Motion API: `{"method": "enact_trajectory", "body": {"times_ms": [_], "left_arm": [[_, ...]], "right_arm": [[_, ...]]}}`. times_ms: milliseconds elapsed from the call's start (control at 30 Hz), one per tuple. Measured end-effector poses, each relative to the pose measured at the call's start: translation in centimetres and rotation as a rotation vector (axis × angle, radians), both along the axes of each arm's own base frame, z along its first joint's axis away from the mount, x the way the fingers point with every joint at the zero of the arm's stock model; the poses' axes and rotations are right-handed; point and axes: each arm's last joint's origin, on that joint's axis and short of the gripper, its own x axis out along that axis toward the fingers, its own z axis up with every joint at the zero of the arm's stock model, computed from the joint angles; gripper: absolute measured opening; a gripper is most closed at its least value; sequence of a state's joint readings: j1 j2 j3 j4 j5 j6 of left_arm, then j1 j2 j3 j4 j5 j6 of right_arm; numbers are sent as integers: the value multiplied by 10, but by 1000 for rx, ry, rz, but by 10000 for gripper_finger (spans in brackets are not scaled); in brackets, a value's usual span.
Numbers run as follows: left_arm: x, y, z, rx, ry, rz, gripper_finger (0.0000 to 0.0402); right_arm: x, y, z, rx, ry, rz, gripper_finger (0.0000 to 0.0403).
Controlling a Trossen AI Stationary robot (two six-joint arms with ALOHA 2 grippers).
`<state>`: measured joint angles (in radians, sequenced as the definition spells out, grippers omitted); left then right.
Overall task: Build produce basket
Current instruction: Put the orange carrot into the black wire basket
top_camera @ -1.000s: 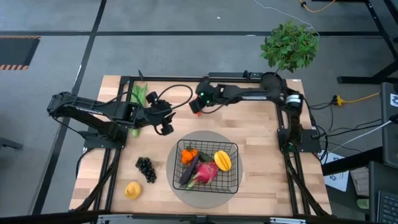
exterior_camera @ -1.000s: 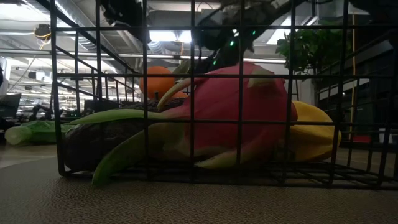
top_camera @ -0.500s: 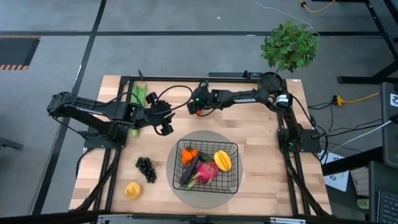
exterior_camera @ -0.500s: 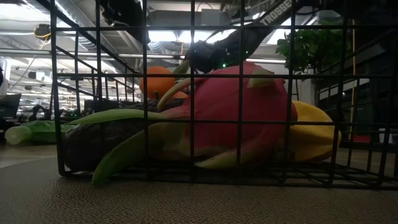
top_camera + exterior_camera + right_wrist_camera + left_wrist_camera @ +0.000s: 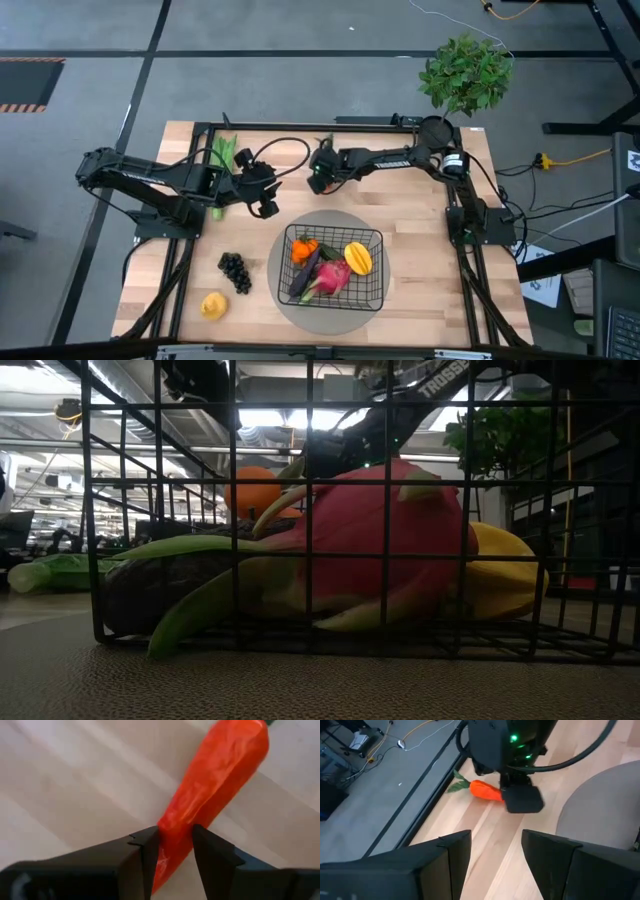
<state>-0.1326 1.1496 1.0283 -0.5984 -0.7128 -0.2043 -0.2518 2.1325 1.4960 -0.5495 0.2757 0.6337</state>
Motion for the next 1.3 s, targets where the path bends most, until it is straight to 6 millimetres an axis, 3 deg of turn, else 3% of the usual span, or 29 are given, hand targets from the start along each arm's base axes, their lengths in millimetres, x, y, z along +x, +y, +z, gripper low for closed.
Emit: {"method": "enact_trajectory", "body": {"times_ms": [567, 933, 1033, 1200, 1300], "left_arm": [[0, 0, 0, -2, -1, 1, 166], [0, 0, 0, -2, -1, 1, 166], [0, 0, 0, -2, -1, 1, 166], [0, 0, 0, -9, -7, 7, 166], [0, 0, 0, -24, -20, 18, 166]], "right_arm": [[-19, 17, -3, 129, 259, 257, 123], [-24, 26, -5, 141, 311, 228, 120], [-24, 29, -5, 148, 320, 236, 96], [-25, 34, -5, 142, 350, 276, 19], [-27, 37, -4, 146, 390, 316, 11]]}}
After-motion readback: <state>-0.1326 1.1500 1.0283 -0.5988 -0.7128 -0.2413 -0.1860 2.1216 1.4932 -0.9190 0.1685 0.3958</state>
